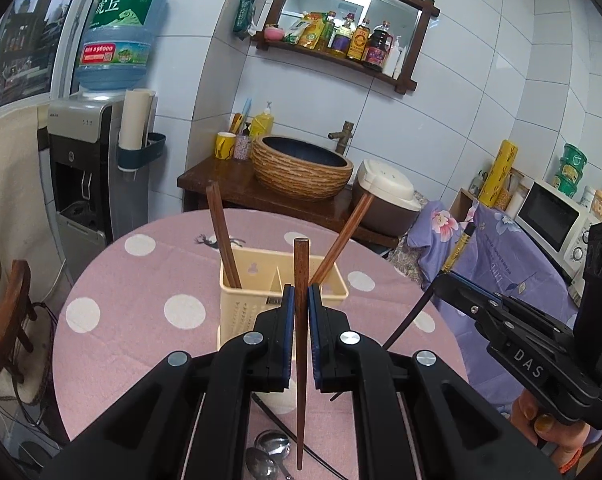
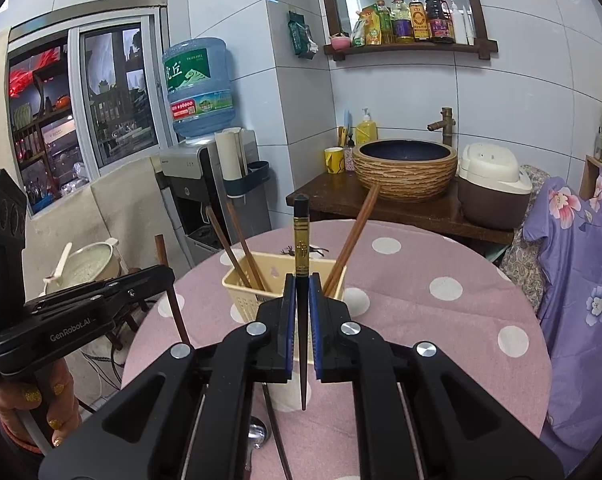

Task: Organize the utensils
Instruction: 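Lift and carry both chopsticks above the beige holder, then lower the chopsticks into the holder and open both tools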

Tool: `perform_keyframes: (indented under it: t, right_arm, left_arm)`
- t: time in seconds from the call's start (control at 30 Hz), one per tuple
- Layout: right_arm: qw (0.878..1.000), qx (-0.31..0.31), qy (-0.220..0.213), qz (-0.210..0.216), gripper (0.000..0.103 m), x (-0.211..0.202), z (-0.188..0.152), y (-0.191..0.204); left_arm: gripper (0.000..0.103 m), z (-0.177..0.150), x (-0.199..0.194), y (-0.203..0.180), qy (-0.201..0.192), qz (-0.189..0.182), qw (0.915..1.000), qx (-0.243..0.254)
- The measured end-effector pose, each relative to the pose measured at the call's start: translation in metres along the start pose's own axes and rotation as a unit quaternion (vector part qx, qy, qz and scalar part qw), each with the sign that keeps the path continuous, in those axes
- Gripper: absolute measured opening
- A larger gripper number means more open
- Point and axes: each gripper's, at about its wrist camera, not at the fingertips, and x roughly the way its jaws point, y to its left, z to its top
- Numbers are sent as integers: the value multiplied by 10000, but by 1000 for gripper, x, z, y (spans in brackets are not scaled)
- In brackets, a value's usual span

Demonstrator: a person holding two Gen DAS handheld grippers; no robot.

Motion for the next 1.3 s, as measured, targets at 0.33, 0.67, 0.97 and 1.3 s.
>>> perform_keyframes:
  t: [0.33,0.67,0.97,1.3]
  right_arm:
    - [9987,-119,-491,-115,7,-3,90,11]
    - [9967,-78,-652,-482,7,34,127,5]
    - [9992,151,-117,-350,7,88,84,-9]
    - [9991,137,-61,-386,7,113,70,-11]
  left_arm:
    - [8,84,-17,-8,-545,50,9985,-18]
    - [8,138,26,7,-829,629,9944,-198]
    - [8,117,46,7,-1245,1034,9867,149]
    - [8,131,66,11,-1166,1096,9871,52]
